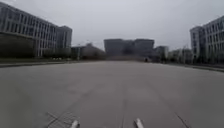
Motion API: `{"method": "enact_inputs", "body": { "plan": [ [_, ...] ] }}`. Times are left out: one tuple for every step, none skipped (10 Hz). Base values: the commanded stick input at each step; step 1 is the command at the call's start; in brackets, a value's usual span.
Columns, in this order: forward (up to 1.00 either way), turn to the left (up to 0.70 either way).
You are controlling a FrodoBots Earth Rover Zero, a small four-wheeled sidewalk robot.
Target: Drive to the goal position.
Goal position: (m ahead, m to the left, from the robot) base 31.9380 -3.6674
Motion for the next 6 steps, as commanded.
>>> {"method": "enact_inputs", "body": {
  "plan": [
    [1.00, 0.02],
    [1.00, 0.02],
    [1.00, 0.02],
    [1.00, 0.02],
    [1.00, 0.02],
    [1.00, -0.20]
  ]
}}
